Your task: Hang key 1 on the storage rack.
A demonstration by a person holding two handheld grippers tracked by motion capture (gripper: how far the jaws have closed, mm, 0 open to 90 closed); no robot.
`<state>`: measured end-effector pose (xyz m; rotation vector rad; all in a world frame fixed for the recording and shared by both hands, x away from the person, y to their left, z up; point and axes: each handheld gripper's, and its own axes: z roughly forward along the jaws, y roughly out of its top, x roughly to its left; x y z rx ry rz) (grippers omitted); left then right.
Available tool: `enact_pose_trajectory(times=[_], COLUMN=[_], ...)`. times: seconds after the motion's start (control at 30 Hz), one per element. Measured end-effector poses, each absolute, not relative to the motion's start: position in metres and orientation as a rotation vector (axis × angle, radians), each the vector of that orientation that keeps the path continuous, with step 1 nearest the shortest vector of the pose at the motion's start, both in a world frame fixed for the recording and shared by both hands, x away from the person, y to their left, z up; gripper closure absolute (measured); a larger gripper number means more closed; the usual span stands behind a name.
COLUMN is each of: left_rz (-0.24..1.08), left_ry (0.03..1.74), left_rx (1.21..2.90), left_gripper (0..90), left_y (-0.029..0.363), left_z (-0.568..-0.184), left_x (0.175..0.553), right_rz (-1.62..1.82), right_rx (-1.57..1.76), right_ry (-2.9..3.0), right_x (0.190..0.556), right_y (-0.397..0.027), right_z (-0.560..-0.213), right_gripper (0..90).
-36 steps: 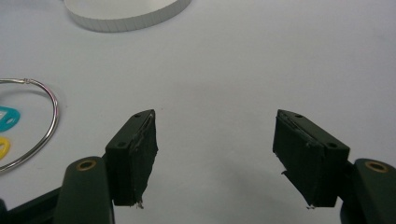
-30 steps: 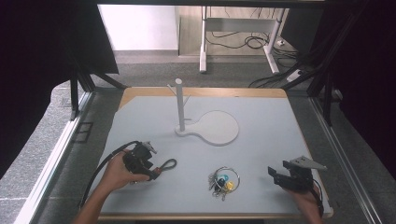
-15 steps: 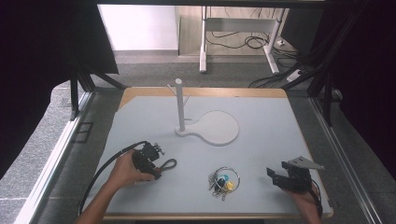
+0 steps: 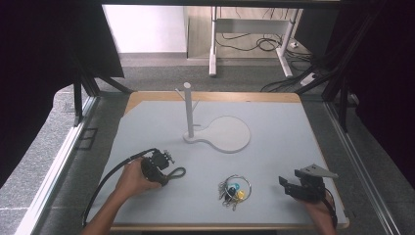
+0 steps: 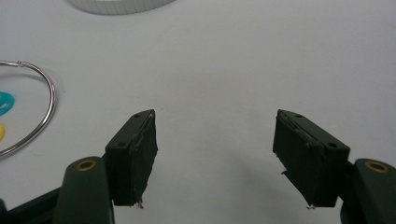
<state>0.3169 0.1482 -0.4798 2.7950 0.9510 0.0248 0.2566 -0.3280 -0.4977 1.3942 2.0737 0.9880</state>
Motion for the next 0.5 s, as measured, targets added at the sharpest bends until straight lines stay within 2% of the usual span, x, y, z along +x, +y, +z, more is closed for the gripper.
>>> enact_pose_trajectory(times=[0.5], left_rz=[-0.008], left_ry=[0.943], left_rx=[2.666], left_gripper=[66.5], left_y=[0.168], left_z=[-0.452], left_x=[0.313], right_rz=[1.000], right_rx=[1.403], right_ry=[2.070], right_x=[0.258], right_y=[-0.327], right_z=[-0.499], right_gripper=[30.9])
